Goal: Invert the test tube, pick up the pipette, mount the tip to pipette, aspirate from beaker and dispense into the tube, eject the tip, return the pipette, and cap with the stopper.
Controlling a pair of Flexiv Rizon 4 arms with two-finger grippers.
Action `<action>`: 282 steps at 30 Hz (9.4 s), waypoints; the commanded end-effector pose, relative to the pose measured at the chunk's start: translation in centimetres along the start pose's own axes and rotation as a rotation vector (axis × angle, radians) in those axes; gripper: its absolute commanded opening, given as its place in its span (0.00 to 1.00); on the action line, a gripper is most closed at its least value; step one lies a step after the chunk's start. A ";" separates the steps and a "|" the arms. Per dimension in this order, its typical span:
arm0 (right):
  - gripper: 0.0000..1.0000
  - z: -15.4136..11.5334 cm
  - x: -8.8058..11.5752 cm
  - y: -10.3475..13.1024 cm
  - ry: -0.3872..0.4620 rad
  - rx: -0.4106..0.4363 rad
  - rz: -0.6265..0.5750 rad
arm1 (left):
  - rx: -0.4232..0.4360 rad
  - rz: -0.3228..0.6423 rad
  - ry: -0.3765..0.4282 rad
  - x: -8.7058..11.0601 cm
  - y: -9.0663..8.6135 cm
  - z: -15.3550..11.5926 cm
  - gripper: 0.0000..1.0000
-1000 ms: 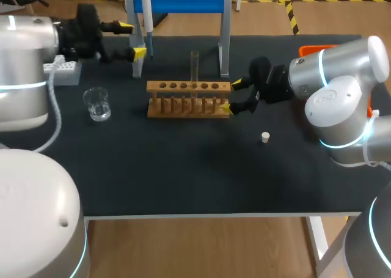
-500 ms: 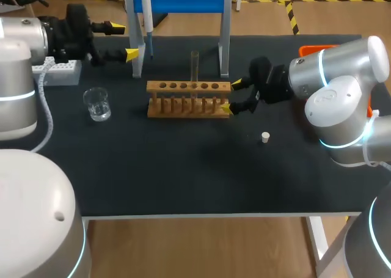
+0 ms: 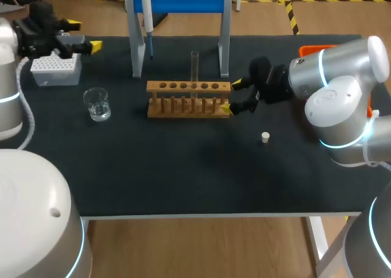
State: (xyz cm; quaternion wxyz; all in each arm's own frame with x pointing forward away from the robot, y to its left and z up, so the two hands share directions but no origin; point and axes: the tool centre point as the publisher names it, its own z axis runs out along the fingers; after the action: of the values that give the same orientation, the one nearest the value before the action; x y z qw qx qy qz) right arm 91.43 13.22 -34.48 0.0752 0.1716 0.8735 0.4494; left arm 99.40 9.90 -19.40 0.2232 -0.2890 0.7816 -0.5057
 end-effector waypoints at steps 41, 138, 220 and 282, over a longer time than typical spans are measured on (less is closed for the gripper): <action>1.00 -0.1 0.0 -0.1 0.001 -0.001 0.000 | -0.152 -0.191 -0.342 -9.7 8.9 -0.5 1.00; 1.00 -0.1 0.0 -0.1 0.001 -0.001 0.000 | -0.232 -0.363 -0.594 -19.3 16.1 6.3 0.46; 1.00 -0.1 0.0 -0.1 0.001 -0.001 0.000 | -0.259 -0.364 -0.583 -19.8 17.0 7.1 0.39; 1.00 -0.1 0.0 -0.1 0.001 -0.001 0.000 | -0.275 -0.369 -0.572 -20.2 17.8 7.5 0.00</action>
State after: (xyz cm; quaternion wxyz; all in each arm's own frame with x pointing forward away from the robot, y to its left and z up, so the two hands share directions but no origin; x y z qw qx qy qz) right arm 91.43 13.22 -34.48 0.0753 0.1717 0.8735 0.4494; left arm 114.75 24.35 -37.03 0.2992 -0.5815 0.6815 -0.3285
